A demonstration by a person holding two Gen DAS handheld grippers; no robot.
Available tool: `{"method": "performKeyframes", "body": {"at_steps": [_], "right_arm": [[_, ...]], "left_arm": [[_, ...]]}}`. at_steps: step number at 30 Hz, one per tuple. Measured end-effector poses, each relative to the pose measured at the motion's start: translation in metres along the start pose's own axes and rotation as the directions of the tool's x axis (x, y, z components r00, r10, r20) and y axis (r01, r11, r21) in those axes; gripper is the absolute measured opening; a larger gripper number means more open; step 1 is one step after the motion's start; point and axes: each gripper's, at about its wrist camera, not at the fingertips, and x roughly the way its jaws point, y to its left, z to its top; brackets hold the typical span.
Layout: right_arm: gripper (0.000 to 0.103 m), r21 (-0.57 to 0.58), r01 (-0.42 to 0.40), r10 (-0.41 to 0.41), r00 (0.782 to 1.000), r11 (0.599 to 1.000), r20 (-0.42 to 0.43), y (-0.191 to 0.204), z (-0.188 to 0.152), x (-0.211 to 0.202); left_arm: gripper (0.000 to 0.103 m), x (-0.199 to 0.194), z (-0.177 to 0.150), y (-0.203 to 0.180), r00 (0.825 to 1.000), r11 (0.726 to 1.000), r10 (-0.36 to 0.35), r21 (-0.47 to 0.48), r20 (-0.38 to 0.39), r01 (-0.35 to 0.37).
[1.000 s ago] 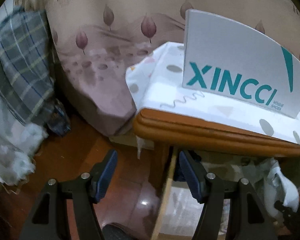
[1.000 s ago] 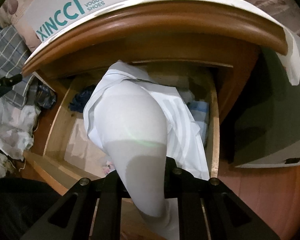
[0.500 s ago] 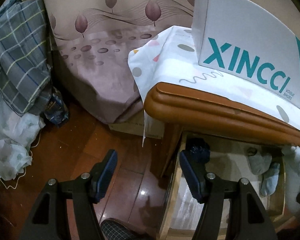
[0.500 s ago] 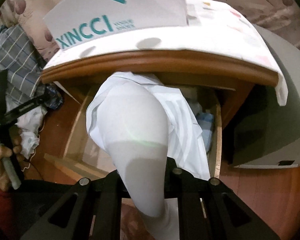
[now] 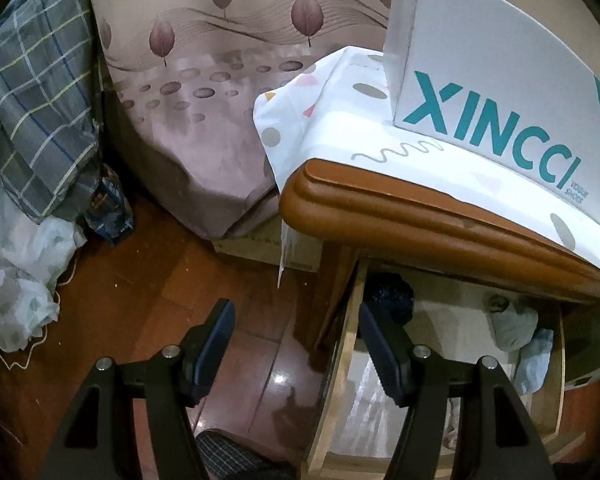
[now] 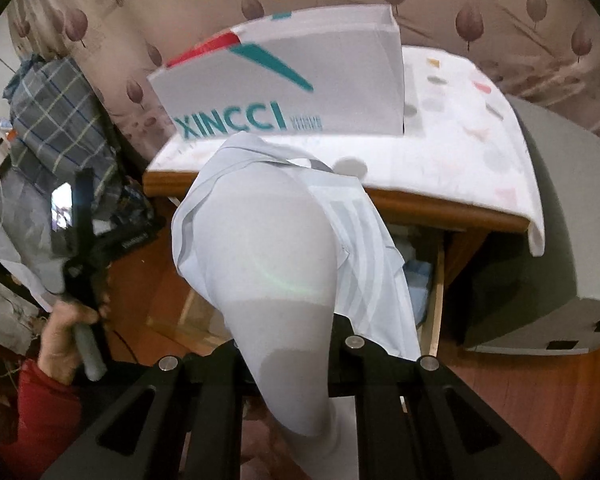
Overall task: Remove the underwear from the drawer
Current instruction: 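Move the left gripper back to the drawer while the right gripper lifts the white striped cloth toward the box, then lower the white striped cloth into the white box and open the right gripper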
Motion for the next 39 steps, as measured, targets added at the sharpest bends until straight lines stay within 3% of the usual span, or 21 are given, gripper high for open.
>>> {"method": "performKeyframes", "body": {"at_steps": [6, 11, 18, 24, 29, 34, 39], "right_arm": [[0.012, -0.014, -0.015, 0.016, 0.997, 1.0, 0.079, 0.011, 0.028, -0.032], [0.012, -0.038, -0.015, 0.021, 0.987, 0.999, 0.161, 0.019, 0.072, -0.06], [0.012, -0.075, 0.064, -0.045, 0.97, 0.995, 0.241, 0.03, 0.142, -0.073], [0.012, -0.121, 0.162, -0.127, 0.959, 0.979, 0.254, 0.04, 0.203, -0.045], [0.012, -0.142, 0.234, -0.203, 0.957, 0.962, 0.205, 0.037, 0.239, 0.006], [0.013, -0.133, 0.289, -0.275, 0.954, 0.948, 0.116, 0.023, 0.252, 0.059], [0.018, -0.146, 0.293, -0.286, 0.956, 0.945, 0.065, 0.018, 0.248, 0.086]], "left_arm": [[0.066, 0.001, 0.002, 0.003, 1.0, 1.0, -0.009, -0.024, -0.014, 0.009], [0.066, 0.001, 0.003, 0.008, 1.0, 0.999, -0.007, -0.042, -0.016, 0.007], [0.066, 0.004, 0.003, 0.013, 1.0, 0.998, 0.004, -0.06, -0.025, -0.006], [0.066, 0.003, 0.004, 0.014, 1.0, 0.997, -0.003, -0.073, -0.02, 0.001], [0.066, 0.004, 0.004, 0.014, 1.0, 0.998, 0.006, -0.066, -0.017, -0.007], [0.066, 0.002, 0.004, 0.016, 1.0, 0.998, 0.025, -0.057, -0.01, -0.026], [0.066, 0.002, 0.004, 0.015, 0.999, 0.998, 0.042, -0.051, -0.01, -0.042]]}}
